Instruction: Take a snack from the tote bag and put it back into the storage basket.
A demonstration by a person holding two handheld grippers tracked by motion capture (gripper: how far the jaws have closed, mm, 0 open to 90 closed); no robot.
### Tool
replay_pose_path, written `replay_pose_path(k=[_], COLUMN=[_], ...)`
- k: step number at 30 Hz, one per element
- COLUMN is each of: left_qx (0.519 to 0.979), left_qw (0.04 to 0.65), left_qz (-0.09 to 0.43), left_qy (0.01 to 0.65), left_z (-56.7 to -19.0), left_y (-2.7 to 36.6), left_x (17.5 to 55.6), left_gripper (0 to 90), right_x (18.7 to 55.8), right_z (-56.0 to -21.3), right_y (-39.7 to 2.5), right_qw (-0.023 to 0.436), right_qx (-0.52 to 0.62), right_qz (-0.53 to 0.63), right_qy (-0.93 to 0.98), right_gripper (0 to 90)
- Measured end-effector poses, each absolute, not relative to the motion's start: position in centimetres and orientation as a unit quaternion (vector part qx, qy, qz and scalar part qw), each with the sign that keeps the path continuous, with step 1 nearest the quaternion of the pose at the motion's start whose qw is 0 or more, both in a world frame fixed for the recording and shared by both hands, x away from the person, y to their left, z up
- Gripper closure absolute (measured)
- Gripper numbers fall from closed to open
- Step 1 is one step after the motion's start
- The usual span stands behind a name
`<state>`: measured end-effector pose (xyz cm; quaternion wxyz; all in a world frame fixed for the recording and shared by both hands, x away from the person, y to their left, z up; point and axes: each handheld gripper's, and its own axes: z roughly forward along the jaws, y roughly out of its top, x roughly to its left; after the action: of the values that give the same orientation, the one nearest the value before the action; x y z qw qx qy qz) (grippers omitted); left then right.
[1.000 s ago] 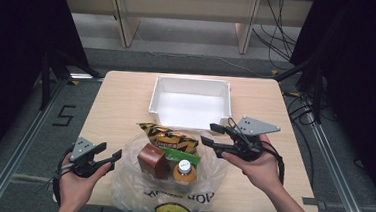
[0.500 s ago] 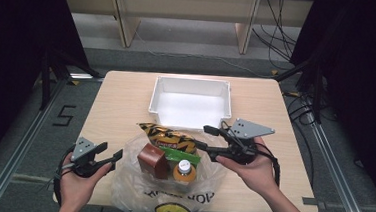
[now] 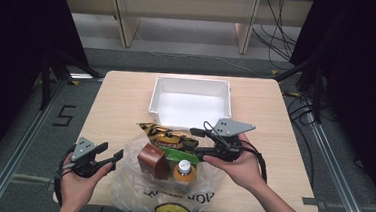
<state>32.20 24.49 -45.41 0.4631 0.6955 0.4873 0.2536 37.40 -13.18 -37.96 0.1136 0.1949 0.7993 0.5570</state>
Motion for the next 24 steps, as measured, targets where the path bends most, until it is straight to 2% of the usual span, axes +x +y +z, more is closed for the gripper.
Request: replay_pose_path(k=[8,13,24], left_qx=[0.696,0.697,0.697], left_qw=[0.466,0.466,0.463], left_qz=[0.254,0.253,0.249], left_qy=[0.485,0.482,0.488], left_z=[-45.5,-45.5,-45.6], left_y=[24.6,24.5,24.5], left_x=[32.2,32.2,32.2], left_gripper=[35.5,36.0,36.4], right_x=[38.0,38.2,38.1], right_z=[-38.4,-38.5,-38.3], right_y=[-11.9,-11.5,-11.2], right_qw=[0.102,0.116,0.153], right_qx=[0.19,0.175,0.149], right_qz=[0.547,0.537,0.525], right_qy=[0.809,0.817,0.824], right_gripper=[51.2,55.5,76.3])
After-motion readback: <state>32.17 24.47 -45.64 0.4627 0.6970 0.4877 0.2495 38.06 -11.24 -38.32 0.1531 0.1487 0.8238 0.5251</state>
